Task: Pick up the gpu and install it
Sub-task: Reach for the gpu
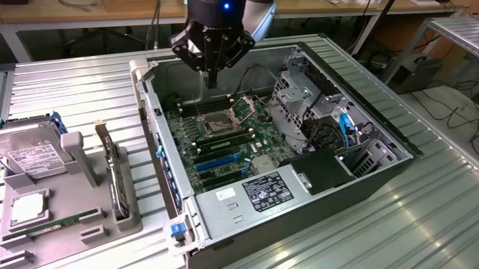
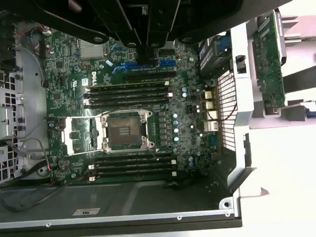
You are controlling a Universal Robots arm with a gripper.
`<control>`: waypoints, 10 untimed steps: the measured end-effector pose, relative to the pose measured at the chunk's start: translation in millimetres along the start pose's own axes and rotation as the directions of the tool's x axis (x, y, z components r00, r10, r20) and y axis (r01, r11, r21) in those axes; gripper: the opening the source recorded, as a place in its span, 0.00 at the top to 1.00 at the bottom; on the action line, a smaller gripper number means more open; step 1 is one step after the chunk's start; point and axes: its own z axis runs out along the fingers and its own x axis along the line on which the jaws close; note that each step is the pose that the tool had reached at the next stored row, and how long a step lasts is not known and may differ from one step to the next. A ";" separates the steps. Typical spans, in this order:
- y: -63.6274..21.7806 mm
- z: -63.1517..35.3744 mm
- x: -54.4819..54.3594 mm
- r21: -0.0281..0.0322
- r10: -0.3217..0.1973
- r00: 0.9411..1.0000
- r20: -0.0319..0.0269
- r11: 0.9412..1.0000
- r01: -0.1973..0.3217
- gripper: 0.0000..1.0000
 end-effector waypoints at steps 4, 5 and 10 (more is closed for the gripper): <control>-10.5 -0.8 12.7 0.000 0.000 1.000 0.000 1.000 0.000 0.89; -12.8 -1.0 15.8 0.000 0.000 1.000 0.000 1.000 0.000 0.89; -24.5 -1.9 33.4 0.000 0.000 1.000 0.002 1.000 0.000 0.89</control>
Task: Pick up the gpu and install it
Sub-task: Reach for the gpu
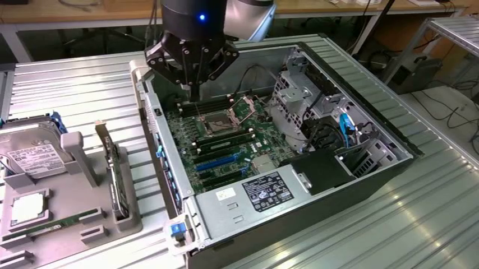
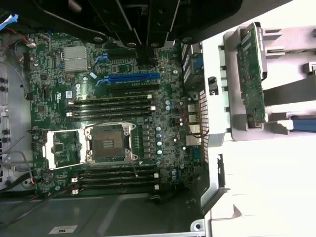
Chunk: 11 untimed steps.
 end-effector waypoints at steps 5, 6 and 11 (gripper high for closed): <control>-10.1 -0.1 22.7 0.000 0.000 1.000 0.001 1.000 0.000 0.89; -12.3 0.2 31.0 0.001 0.000 1.000 0.001 1.000 0.000 0.89; -17.9 4.3 60.1 0.002 0.000 1.000 0.001 1.000 0.000 0.89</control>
